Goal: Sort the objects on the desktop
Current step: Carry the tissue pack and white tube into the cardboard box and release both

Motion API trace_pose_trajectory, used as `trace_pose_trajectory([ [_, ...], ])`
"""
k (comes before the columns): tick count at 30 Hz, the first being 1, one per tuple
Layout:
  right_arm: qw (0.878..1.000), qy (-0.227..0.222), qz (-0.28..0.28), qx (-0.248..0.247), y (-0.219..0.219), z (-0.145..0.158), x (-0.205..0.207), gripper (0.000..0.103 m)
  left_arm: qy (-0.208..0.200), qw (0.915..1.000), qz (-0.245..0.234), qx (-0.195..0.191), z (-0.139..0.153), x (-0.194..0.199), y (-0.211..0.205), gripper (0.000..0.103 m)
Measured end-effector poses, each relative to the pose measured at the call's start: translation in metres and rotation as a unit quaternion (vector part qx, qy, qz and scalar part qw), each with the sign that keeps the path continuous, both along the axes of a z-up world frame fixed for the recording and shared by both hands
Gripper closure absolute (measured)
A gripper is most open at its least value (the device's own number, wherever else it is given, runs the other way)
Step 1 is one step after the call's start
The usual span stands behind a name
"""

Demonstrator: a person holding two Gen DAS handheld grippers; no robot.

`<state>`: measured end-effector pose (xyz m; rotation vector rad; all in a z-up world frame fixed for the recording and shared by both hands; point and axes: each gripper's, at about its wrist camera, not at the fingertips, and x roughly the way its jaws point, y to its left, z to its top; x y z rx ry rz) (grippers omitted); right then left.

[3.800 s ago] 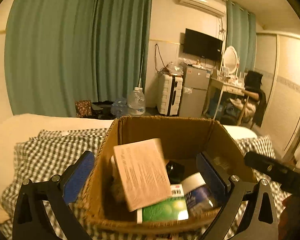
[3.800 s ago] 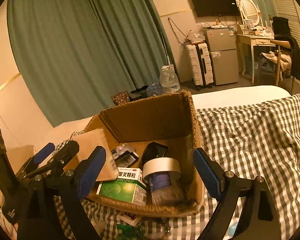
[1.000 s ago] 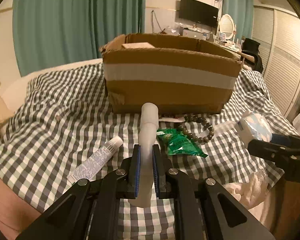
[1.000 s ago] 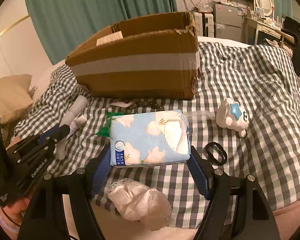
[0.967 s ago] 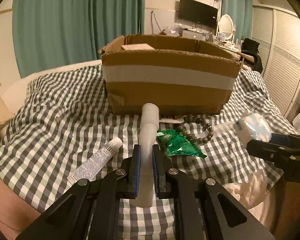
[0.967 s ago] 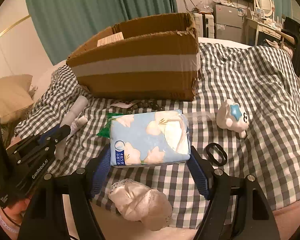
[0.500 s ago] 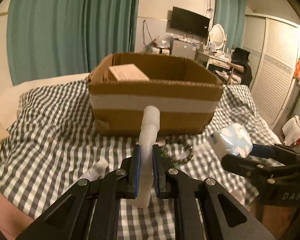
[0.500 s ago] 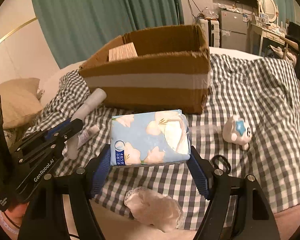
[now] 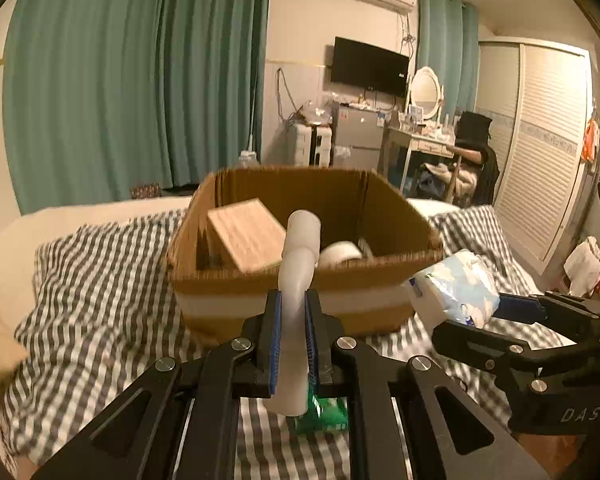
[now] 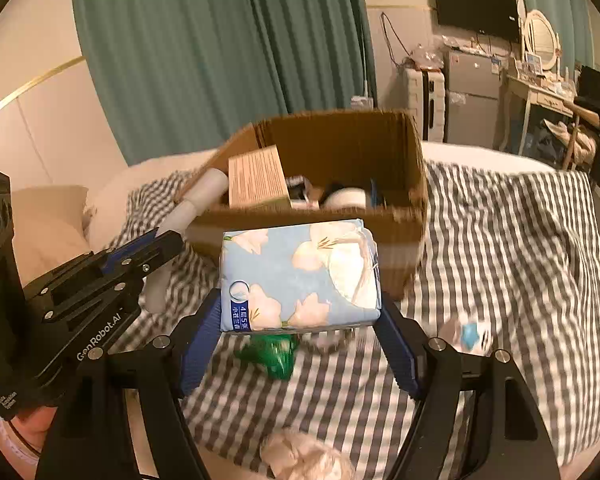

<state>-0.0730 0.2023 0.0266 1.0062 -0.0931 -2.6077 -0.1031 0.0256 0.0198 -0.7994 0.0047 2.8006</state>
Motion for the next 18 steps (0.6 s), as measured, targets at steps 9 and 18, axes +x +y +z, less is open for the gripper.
trace_pose_trajectory([
  [9, 0.999, 0.047, -0.007, -0.015, -0.012, 0.030, -0.052, 0.030, 0.006, 0.9998, 0.002, 0.016, 0.021, -0.057, 0.002, 0.092],
  [18, 0.999, 0.031, -0.029, -0.026, -0.007, 0.011, -0.106, 0.028, -0.014, 0.9998, 0.011, 0.011, -0.001, -0.110, 0.005, 0.086],
])
